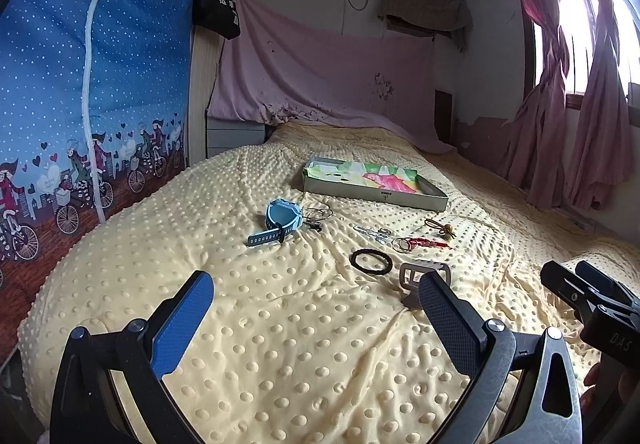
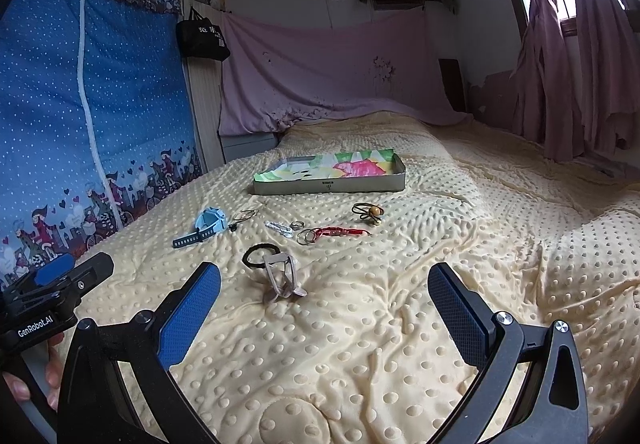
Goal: Organize jewelry
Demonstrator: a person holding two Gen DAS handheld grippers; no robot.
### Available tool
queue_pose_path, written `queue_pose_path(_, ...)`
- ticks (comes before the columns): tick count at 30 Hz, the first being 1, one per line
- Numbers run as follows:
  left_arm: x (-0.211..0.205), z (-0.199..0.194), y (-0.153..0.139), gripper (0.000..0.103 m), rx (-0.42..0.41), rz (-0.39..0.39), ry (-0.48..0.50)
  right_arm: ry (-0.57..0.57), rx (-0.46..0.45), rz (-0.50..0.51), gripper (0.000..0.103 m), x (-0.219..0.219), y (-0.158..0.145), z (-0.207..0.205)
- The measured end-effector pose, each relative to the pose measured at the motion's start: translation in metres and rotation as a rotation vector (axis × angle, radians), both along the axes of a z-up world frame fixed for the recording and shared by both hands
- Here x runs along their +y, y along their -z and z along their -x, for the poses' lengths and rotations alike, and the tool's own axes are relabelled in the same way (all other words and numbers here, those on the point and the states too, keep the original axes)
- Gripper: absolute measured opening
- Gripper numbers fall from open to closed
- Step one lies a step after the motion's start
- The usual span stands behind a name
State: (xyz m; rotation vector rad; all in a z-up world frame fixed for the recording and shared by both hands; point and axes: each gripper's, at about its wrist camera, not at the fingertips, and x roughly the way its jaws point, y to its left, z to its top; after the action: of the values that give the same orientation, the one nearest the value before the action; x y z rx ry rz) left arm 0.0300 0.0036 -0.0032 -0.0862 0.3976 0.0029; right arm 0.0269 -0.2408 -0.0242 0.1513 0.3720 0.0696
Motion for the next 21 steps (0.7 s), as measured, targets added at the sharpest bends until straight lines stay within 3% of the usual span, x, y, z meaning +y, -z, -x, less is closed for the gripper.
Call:
queue_pose_path(14, 0.006, -0.055, 0.003, 0.103, 0.022, 0.003, -0.016, -0.034, 0.027, -0.009, 0.102, 0.005, 0.003, -0.048)
queue_pose_path(21, 0.006, -0.103, 0.016, 0.103, 0.085, 0.004, 0.025, -0.079, 0.089, -0.027, 0.102, 0.01, 0.015, -0.086)
